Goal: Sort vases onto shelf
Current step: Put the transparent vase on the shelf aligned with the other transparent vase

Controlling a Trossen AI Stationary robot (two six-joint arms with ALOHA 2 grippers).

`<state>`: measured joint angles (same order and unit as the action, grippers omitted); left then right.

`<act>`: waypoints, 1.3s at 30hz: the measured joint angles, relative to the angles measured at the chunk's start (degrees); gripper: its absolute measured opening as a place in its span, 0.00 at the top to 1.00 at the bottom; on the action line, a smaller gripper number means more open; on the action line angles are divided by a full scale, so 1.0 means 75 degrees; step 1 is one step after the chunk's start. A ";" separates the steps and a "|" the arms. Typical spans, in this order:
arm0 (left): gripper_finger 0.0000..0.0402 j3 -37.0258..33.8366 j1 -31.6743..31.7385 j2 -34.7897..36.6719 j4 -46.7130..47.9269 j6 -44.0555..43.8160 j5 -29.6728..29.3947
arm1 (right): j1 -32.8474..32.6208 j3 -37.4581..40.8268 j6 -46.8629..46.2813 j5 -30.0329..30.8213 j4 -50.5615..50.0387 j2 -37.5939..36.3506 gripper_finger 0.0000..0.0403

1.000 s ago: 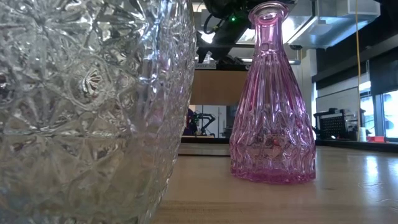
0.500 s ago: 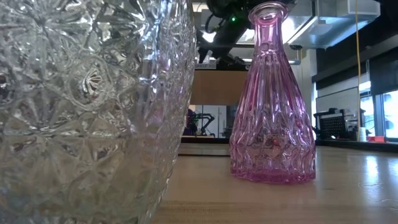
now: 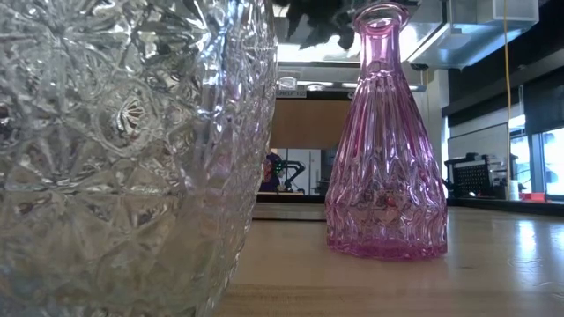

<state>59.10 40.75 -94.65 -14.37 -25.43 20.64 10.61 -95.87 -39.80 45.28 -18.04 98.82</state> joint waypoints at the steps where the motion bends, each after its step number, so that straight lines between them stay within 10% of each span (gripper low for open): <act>1: 0.90 0.0001 0.0000 0.0000 -0.0035 -0.0002 -0.0046 | -0.0045 -0.0075 0.0103 0.0112 -0.0066 -0.0021 0.64; 26: 0.90 0.0001 0.0035 0.0006 -0.0516 -0.0157 -0.0842 | -0.0385 -0.0478 0.0351 0.0439 -0.0366 -0.0044 0.64; 39: 0.90 0.0001 -0.0088 0.0125 -0.0678 -0.1357 0.0491 | -0.0382 -0.0484 0.0351 0.0783 -0.0541 -0.0350 0.64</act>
<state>59.11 40.09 -93.71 -19.45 -35.61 24.32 7.75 -99.50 -37.17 51.16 -22.09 96.20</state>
